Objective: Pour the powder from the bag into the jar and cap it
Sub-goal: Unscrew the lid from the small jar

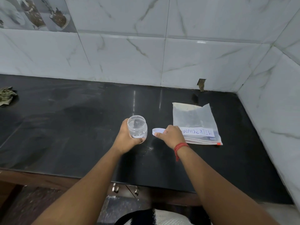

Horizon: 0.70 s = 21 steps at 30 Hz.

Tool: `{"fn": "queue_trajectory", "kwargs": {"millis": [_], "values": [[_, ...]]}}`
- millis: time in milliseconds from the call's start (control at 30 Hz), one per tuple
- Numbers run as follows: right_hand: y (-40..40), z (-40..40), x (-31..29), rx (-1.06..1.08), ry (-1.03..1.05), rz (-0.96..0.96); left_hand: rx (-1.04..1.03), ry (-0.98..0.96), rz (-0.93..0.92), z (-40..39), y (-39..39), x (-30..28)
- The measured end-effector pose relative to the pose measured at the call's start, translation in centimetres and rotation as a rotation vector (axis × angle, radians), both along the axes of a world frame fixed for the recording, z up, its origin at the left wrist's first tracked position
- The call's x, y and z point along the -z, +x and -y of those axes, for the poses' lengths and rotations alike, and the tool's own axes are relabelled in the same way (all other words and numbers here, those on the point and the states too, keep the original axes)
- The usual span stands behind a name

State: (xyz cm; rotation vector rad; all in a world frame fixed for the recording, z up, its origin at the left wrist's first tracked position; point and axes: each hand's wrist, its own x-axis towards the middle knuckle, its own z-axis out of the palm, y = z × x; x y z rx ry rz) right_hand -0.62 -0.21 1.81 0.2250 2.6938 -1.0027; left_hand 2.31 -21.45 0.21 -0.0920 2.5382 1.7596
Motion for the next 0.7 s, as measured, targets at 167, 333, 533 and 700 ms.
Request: {"fn": "queue_trajectory", "kwargs": {"millis": [167,333,533,700], "values": [[0.9,2.2,1.4,0.017,0.05,-0.016,-0.013,-0.014,0.0,1.6,-0.1,1.2],[1.4,3.5,2.5,0.03,0.031,-0.043,-0.001,-0.04,0.003,2.6,-0.6,2.1],[1.7,4.4,3.6,0.014,0.047,-0.065,0.013,-0.043,0.024,3.2,-0.7,2.6],[2.3,4.4,4.2,-0.005,0.055,-0.088,0.004,-0.078,0.018,3.5,-0.8,2.9]]}}
